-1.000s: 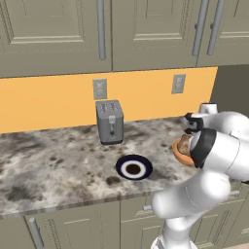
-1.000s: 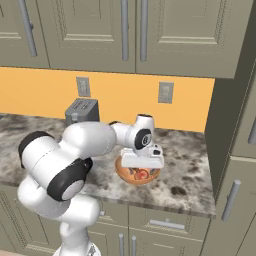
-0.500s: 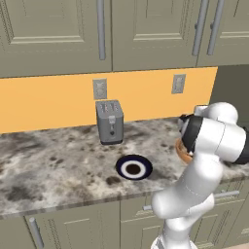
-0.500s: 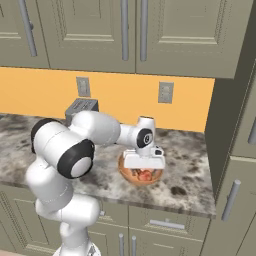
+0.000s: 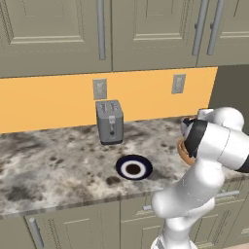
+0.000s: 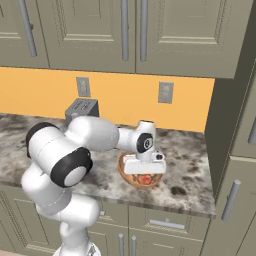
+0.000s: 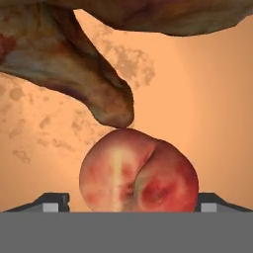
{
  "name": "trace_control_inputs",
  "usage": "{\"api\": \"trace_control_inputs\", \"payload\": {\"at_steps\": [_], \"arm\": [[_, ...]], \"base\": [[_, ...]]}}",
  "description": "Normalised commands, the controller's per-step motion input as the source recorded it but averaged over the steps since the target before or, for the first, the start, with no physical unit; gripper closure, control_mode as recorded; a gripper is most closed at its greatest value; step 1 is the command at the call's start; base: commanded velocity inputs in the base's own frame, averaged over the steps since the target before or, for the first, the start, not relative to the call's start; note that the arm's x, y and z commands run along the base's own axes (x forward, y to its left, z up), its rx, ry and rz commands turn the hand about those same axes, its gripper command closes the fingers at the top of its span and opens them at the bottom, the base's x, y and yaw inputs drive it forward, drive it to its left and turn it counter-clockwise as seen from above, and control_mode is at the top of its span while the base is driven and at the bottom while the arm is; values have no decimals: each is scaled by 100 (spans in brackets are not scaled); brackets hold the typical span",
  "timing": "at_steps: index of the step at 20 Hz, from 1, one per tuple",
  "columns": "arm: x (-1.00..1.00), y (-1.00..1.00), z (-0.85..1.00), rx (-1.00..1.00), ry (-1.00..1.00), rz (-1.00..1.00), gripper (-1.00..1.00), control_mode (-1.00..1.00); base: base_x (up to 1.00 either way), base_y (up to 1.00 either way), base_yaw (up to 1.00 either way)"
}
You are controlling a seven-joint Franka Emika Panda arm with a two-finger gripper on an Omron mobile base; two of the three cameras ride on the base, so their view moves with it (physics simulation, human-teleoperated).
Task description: Remove the peach from the bowl and place it on the small plate. Then place the bowl with only the chicken drumstick in the microwave, close the door, and press the start button to microwave the chicken drumstick.
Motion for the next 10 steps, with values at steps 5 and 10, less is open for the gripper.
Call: {"api": "trace_control_inputs", "payload": {"at_steps": [5,10], "arm": [[-3,34,25,0,-14,5,100,-100],[0,32,92,0,-31,6,100,-100]], "base": [[0,0,0],[0,0,0]]}}
